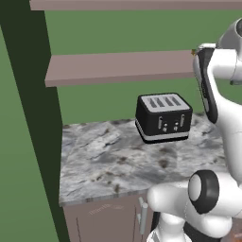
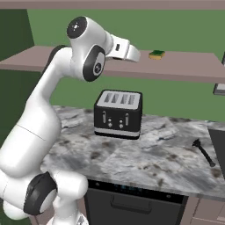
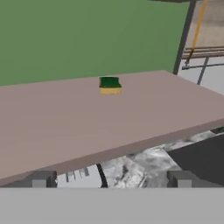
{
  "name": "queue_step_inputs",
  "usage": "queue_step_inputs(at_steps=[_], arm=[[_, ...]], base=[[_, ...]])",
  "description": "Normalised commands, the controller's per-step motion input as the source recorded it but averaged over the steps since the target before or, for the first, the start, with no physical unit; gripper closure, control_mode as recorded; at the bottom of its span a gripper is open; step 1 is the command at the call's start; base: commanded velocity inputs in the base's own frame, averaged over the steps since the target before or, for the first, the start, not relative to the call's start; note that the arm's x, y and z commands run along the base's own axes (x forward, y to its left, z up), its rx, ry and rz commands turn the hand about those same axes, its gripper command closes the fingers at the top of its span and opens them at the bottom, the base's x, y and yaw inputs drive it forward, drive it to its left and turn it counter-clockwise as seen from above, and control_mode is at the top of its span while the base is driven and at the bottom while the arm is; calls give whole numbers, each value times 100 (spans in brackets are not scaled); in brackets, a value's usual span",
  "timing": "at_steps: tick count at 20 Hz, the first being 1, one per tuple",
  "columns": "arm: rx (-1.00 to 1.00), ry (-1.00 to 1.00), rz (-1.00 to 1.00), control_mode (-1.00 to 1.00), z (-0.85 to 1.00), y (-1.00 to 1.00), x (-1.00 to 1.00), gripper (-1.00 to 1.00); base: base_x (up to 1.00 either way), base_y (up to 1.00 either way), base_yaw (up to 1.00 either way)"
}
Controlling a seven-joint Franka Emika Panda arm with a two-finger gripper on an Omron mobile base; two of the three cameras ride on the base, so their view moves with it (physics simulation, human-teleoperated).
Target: Locate and retrieve the dish brush and sponge from the cabinet. Place them next to the sink.
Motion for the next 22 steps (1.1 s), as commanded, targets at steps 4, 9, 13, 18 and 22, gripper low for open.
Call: queue_step_inputs(at_steps=[4,9,13,18,22], arm=[[3,0,-1,-100,-19,-36,42,-100],[0,0,-4,-100,-20,-33,39,-100],[2,0,-1,-100,-2,-23,38,-100],[4,0,0,-100,0,-3,38,-100],[2,0,0,-100,0,0,36,-100]], base=[[0,0,0],[0,0,0],[0,0,0],[0,0,0],[0,0,0]])
